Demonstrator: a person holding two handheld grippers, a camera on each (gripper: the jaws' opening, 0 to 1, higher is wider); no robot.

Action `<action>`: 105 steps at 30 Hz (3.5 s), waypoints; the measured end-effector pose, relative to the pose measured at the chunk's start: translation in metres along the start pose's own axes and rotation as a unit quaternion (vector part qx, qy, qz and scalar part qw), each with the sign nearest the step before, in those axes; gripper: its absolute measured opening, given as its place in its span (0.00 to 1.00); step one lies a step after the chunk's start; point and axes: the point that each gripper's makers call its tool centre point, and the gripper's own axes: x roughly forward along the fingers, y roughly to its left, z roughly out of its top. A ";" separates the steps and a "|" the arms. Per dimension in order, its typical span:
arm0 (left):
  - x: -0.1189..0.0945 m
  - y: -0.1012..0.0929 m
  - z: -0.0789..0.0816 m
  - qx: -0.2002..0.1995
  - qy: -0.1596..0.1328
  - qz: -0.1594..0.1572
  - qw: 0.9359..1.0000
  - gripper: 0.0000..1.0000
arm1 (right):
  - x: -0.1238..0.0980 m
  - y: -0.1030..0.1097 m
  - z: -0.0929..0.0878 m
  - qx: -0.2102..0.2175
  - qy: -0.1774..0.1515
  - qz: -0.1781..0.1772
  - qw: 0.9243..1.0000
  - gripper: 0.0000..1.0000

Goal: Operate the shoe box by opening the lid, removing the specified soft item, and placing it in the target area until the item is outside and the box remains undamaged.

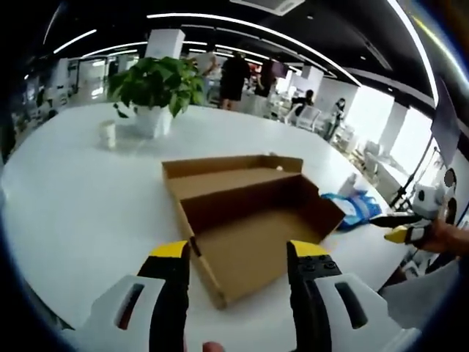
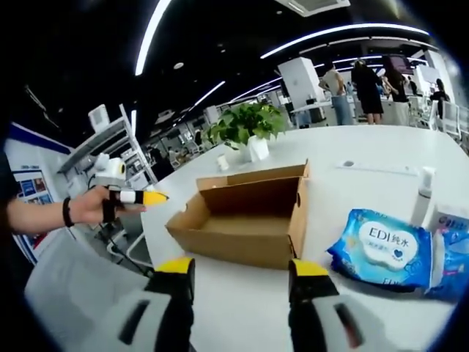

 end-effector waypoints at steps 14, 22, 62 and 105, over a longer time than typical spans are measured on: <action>0.025 0.021 -0.034 -0.043 0.062 0.048 0.996 0.51 | -0.002 0.009 -0.010 0.012 -0.001 0.001 1.000 0.50; 0.033 0.023 -0.048 -0.045 0.089 0.064 0.993 0.42 | -0.003 0.009 -0.008 0.018 -0.006 0.003 1.000 0.49; 0.028 0.063 -0.068 -0.047 0.109 0.150 0.982 0.05 | 0.021 -0.004 0.013 0.012 0.007 -0.015 1.000 0.49; 0.030 0.064 -0.071 -0.074 0.105 0.146 0.981 0.05 | 0.109 -0.066 0.107 0.020 -0.016 -0.044 0.999 0.48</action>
